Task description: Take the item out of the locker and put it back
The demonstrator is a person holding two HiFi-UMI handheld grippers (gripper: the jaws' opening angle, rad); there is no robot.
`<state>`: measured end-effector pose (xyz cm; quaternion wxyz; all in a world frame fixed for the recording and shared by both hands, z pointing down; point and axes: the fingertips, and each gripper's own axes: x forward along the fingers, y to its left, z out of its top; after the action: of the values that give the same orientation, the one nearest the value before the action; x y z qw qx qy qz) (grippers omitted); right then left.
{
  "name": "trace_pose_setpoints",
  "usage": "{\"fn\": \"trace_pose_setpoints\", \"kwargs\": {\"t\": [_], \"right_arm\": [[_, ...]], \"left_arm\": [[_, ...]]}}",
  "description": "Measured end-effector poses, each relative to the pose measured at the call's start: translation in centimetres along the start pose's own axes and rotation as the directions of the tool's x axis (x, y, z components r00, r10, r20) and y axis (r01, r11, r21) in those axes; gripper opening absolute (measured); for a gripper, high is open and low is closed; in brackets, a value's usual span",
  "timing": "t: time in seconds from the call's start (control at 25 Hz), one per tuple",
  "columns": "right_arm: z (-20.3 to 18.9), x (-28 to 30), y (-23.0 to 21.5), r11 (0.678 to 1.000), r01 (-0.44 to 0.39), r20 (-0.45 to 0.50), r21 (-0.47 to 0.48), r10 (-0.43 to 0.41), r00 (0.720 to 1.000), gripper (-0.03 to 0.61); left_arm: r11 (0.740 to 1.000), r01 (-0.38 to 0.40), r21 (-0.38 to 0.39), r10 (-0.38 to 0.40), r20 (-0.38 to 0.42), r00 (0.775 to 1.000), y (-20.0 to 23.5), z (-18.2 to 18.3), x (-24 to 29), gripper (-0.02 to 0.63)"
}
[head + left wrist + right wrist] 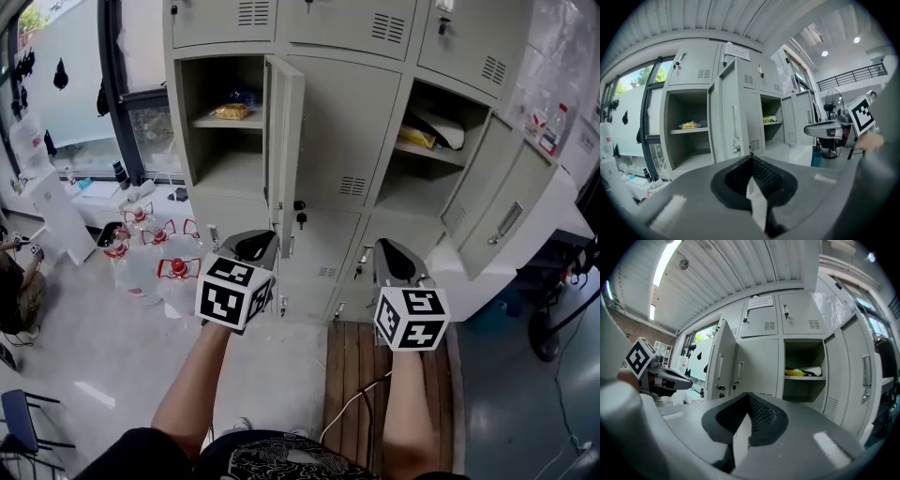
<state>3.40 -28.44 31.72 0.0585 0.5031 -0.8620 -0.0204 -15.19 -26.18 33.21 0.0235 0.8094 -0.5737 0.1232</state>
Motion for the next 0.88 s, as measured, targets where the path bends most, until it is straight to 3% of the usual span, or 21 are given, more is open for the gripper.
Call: {"fn": "trace_pose_setpoints", "kwargs": {"t": [0.44,0.88], "right_arm": [[0.4,1.3,5.6,1.0,-0.019,0.001,-0.009,0.019,1.0,0.025],[1.1,1.5,8.0,1.0,-0.013,0.007,-0.009,0.013,1.0,0.026]], "left_arm": [[1.0,0.012,-0.02,-0.011,0.018,1.0,4.2,-0.4,-2.7,0.002],[1.0,0.008,-0.026,-0.008,0.023,1.0,6.2,-1.0,-4.5,0.001]]}}
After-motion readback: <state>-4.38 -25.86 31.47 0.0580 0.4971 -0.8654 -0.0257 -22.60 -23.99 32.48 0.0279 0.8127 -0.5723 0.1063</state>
